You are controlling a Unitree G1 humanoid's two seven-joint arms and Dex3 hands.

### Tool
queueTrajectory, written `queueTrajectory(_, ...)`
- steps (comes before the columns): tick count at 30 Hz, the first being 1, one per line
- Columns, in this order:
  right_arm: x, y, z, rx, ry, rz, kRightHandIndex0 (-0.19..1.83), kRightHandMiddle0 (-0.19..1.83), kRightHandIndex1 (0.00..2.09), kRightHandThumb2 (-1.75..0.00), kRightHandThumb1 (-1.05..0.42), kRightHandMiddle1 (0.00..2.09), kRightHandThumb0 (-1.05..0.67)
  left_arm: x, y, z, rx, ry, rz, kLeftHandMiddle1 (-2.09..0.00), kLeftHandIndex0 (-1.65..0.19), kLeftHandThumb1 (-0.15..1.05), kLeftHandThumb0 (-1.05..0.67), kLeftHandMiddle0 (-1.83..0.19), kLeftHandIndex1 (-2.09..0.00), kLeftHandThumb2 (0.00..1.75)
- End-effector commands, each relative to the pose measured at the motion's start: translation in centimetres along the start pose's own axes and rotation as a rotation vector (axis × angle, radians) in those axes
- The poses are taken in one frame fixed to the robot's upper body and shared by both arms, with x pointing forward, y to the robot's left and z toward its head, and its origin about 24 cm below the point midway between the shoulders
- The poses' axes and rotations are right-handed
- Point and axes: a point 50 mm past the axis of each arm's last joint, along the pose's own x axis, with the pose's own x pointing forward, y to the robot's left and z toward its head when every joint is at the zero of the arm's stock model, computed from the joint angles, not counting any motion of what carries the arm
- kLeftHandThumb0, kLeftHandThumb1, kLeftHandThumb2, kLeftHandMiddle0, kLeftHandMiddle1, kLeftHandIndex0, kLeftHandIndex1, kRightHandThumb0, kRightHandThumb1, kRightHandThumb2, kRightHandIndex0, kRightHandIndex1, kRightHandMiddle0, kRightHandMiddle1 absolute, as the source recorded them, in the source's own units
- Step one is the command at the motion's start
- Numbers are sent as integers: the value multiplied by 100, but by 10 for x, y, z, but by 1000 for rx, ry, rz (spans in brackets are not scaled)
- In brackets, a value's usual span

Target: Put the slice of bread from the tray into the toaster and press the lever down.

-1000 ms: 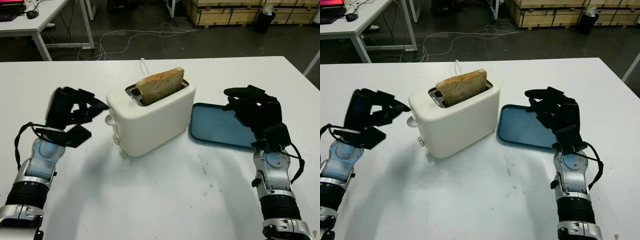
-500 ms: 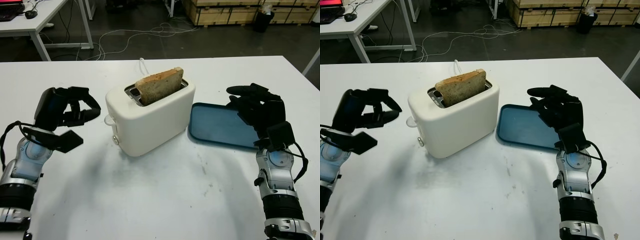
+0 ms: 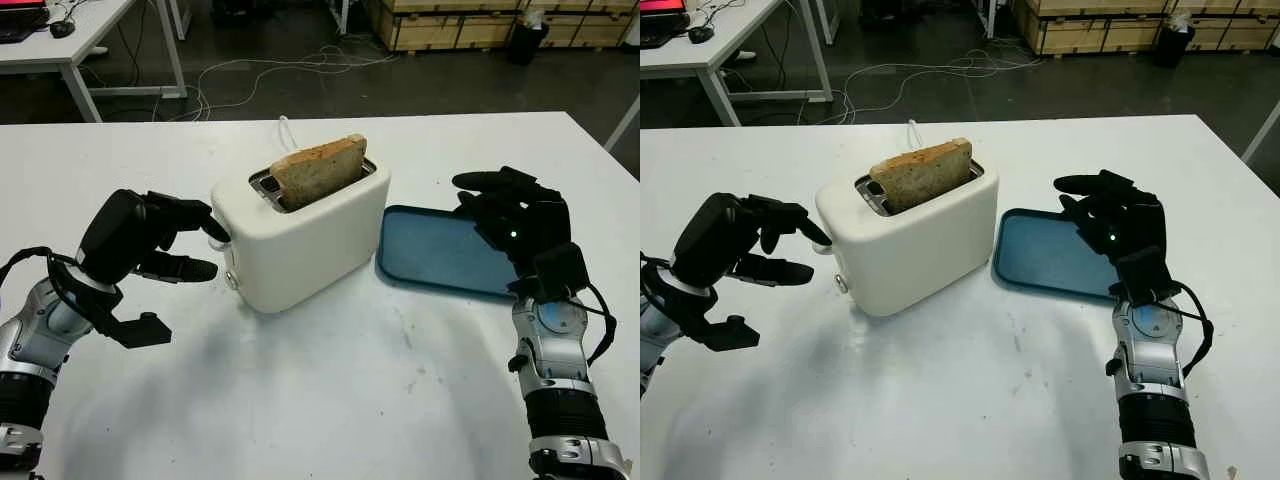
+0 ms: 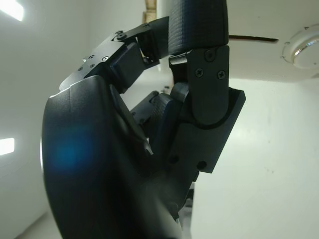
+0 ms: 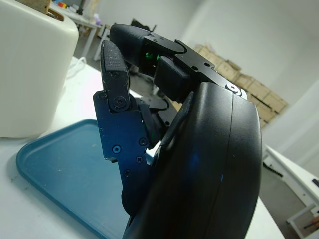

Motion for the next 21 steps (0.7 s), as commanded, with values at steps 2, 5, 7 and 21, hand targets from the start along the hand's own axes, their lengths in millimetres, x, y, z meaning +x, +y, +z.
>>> queueTrajectory(2,2,-2,2,-10,-3,-4,72,93,142,-14,-92,52,-40,0,-1,-1,42,8,-33,-175,-46,92,-105,-112,-108,68)
queueTrajectory(5,2,-2,2,-4,-2,-4,71,93,143,-14,-92,52,-39,0,-1,-2,61,23,-55,-175,-43,92,-105,-113,-114,69)
queueTrajectory(7,2,-2,2,-5,-2,-3,72,93,143,-14,-92,52,-40,1,-1,-2,78,29,-68,-175,-40,92,-105,-116,-119,70)
queueTrajectory(21,2,-2,3,-7,-8,5,72,92,144,-14,-92,54,-41,0,0,-5,131,45,-115,-175,-39,92,-105,-123,-131,71)
